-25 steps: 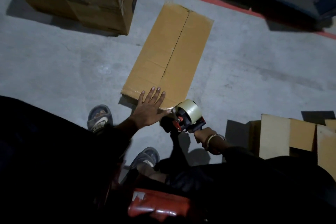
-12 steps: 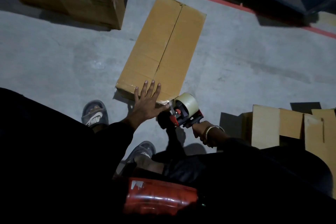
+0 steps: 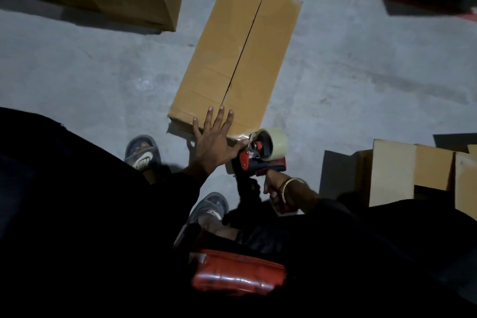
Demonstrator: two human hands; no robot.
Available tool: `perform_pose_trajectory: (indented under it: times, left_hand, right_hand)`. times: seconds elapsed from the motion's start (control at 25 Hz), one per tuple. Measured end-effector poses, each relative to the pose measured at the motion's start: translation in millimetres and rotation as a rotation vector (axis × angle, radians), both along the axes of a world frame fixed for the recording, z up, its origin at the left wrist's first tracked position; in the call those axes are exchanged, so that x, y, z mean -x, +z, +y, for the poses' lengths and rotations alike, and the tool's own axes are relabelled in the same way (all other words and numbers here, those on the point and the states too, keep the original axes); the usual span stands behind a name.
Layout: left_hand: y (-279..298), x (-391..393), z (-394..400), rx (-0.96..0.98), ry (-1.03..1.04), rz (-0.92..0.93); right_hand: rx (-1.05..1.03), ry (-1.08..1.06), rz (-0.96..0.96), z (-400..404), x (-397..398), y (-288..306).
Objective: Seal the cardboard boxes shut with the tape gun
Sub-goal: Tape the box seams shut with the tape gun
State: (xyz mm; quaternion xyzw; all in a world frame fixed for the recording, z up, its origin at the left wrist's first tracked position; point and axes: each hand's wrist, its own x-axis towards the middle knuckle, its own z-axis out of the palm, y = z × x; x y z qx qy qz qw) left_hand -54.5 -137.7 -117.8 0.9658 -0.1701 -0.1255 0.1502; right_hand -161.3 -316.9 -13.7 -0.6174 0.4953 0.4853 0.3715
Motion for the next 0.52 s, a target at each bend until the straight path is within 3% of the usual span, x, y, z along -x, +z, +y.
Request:
perform_pose_trajectory:
  times: [0.08,0.24,0.52]
  left_hand:
    - [-0.3,-0.9,-1.3,0.01,0.007,0.022]
    - [-1.9,-3.0,1.9,0.004,-0.007,0.02]
    - [-9.2,-6.6,6.4,0.02,-0.04,0.035]
  right_hand:
    - [0.055,-0.044,-0.064,2.0,3.2,-8.6]
    - [0.254,0.227,-0.189,-16.2,6.1,-14.5]
    - [0.39,0.43,-0.283,-44.1,-1.4,-29.1]
